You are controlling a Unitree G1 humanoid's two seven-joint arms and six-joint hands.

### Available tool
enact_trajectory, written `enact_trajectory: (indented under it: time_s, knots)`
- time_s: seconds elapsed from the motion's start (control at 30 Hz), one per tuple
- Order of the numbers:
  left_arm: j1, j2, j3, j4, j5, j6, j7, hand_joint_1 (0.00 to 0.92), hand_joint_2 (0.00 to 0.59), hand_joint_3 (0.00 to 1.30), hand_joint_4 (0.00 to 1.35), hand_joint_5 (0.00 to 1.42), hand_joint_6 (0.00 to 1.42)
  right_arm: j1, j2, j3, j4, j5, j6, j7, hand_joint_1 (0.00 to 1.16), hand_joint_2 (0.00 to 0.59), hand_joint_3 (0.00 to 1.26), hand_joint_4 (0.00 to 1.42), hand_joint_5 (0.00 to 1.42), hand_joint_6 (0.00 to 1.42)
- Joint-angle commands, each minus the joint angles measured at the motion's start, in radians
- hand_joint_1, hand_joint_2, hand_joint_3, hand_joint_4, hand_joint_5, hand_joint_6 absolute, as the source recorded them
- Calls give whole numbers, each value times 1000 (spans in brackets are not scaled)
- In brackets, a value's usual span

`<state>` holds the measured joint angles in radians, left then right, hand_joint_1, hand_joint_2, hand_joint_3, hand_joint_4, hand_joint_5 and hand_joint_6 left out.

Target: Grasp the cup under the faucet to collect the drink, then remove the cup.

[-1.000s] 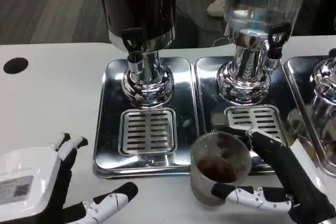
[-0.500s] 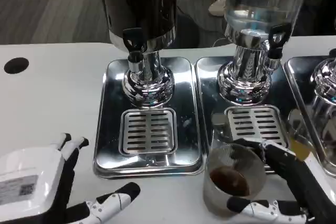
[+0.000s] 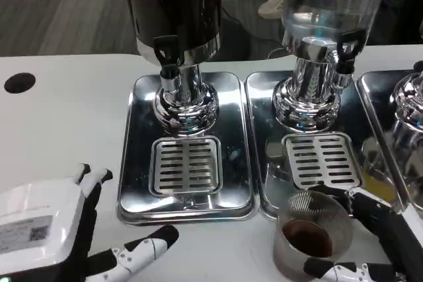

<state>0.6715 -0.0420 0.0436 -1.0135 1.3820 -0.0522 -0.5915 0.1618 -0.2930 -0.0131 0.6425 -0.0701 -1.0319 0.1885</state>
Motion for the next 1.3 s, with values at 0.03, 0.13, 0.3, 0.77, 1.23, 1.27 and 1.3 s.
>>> enact_trajectory:
  time_s: [0.03,0.13,0.3,0.77,1.23,1.27,1.3]
  knots:
    - [-7,-4,-12,1,10,7,-21,0,123,195,54,222,490,-21,-9,-19,26,33,-77,1,676,72,458,465,498,260]
    - [-8,-3,-13,1,10,9,-23,0,123,195,54,226,490,-26,-11,-26,49,31,-95,1,676,74,460,466,499,260]
    - [-9,1,-8,-2,4,15,-26,0,123,195,58,231,490,-42,-15,-31,106,16,-133,-6,688,74,461,458,499,260]
    - [-30,9,-4,1,-2,24,-40,0,123,204,65,235,490,-56,-32,-31,182,-74,-212,-56,659,74,313,347,414,161]
    - [-48,20,29,0,-70,41,-31,0,123,204,65,232,490,75,-70,51,-278,395,57,148,283,277,250,180,228,107]
    - [-49,24,30,2,-79,41,-28,0,137,205,58,204,477,86,-82,40,-346,436,100,160,294,354,259,178,199,73]
    - [-50,29,31,4,-91,39,-23,0,148,197,46,178,444,96,-88,27,-398,462,138,172,309,416,264,178,170,50]
